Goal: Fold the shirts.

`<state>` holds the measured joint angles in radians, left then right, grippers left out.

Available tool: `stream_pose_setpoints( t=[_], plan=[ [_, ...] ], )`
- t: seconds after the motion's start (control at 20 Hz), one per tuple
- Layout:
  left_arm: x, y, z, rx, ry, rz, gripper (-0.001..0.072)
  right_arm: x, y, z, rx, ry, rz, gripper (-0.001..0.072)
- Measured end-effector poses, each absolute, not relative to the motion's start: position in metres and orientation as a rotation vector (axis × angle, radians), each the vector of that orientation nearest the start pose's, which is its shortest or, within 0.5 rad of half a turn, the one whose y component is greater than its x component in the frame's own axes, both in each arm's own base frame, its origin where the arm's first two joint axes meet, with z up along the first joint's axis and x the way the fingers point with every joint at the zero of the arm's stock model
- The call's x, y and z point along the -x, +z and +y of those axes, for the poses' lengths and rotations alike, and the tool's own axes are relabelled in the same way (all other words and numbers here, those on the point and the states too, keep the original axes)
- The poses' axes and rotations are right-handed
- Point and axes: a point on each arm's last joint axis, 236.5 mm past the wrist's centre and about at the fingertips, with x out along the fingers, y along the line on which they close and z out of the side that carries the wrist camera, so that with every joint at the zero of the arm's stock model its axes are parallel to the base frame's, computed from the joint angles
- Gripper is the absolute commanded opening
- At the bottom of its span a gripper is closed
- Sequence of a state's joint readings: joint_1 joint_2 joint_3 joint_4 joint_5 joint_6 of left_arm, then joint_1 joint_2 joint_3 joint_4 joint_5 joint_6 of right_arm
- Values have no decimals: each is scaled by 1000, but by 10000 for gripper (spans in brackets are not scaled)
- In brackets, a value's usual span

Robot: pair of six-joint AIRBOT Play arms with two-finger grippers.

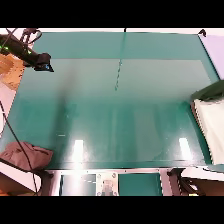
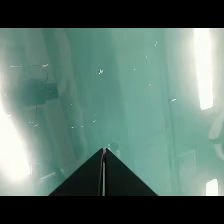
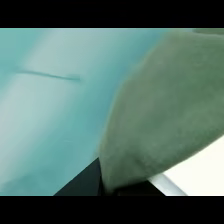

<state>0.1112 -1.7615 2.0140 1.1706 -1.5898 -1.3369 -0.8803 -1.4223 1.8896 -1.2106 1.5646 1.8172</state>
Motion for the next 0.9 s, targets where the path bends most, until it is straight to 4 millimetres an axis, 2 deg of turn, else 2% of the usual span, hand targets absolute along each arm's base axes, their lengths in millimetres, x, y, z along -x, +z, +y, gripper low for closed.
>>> stream_pose_setpoints(
  t=[0.15, 0.25, 0.45, 0.65, 0.85, 0.9],
  plan=[
    [-485, 87, -40, 135, -402, 1257, 22, -278, 174, -286, -870, -778, 1007, 15],
    [-483, 87, -40, 135, -405, 1264, 22, -253, 165, -287, -875, -861, 1082, 16],
    [-480, 86, -41, 136, -412, 1277, 22, -223, 140, -280, -900, -938, 1207, 16],
    [-479, 86, -42, 136, -415, 1282, 22, -189, 100, -267, -925, -1009, 1376, 17],
    [-478, 86, -42, 136, -416, 1285, 22, -151, 65, -267, -880, -1118, 1520, 18],
    [-478, 86, -42, 136, -416, 1285, 22, -147, 57, -269, -866, -1131, 1533, 62]
  ],
)
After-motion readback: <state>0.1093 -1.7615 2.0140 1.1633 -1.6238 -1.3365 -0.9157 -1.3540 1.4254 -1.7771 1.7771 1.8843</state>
